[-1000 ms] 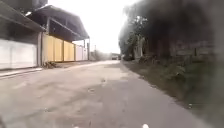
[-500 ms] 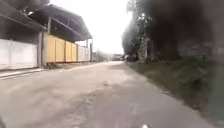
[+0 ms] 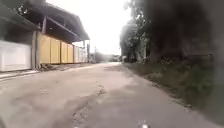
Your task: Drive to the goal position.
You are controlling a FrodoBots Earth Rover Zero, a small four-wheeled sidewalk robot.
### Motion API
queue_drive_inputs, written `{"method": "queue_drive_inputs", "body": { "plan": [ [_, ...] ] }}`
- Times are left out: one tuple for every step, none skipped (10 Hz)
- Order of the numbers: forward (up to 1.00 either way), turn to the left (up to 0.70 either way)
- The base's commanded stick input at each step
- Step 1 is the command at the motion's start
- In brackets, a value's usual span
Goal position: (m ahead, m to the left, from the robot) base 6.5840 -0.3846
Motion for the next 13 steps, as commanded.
{"method": "queue_drive_inputs", "body": {
  "plan": [
    [0.85,0.08],
    [0.85,0.03],
    [0.85,0.0],
    [0.85,-0.28],
    [0.85,-0.34],
    [0.85,-0.34],
    [0.85,-0.01],
    [0.85,0.1],
    [0.85,0.08],
    [0.85,-0.06],
    [0.85,-0.24],
    [0.85,-0.23],
    [0.85,-0.18]
  ]
}}
